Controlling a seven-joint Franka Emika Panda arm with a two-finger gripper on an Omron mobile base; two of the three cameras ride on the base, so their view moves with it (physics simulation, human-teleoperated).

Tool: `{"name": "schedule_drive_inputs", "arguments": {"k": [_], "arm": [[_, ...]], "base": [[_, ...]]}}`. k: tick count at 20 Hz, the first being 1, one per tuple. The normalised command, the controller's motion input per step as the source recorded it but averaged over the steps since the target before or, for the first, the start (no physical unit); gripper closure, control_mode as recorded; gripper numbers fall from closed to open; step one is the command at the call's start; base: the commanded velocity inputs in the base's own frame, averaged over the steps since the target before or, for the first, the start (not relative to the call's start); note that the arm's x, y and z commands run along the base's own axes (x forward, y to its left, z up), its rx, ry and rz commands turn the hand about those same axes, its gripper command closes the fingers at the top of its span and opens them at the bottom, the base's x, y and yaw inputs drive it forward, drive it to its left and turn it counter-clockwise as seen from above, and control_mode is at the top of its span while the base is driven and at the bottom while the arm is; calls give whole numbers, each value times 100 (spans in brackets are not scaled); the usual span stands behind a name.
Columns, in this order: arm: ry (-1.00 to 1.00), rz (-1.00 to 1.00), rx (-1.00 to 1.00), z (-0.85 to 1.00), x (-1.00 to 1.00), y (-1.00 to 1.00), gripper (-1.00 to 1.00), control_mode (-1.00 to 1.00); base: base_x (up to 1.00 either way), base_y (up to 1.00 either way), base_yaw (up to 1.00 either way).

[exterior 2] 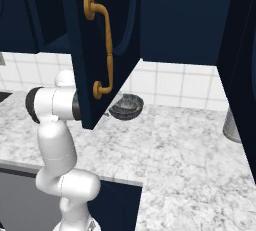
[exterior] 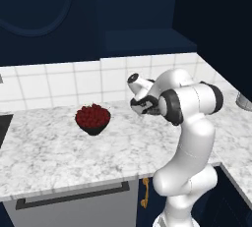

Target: Pick up the bowls on the counter and stack them on top of one another in the open cabinet. Place the smaller bowl on top of the larger bowl.

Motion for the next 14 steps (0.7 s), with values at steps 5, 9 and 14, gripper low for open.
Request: {"name": "schedule_drive_inputs", "arguments": {"k": [5,9,14], "arm": [[3,13,-1,-44,55,0,-100,-100],[0,6,-1,-12,12,0,100,-100],[0,0,0,0,-5,0,100,-100]], "base": [[0,0,0],[0,0,0],[0,0,0]]}}
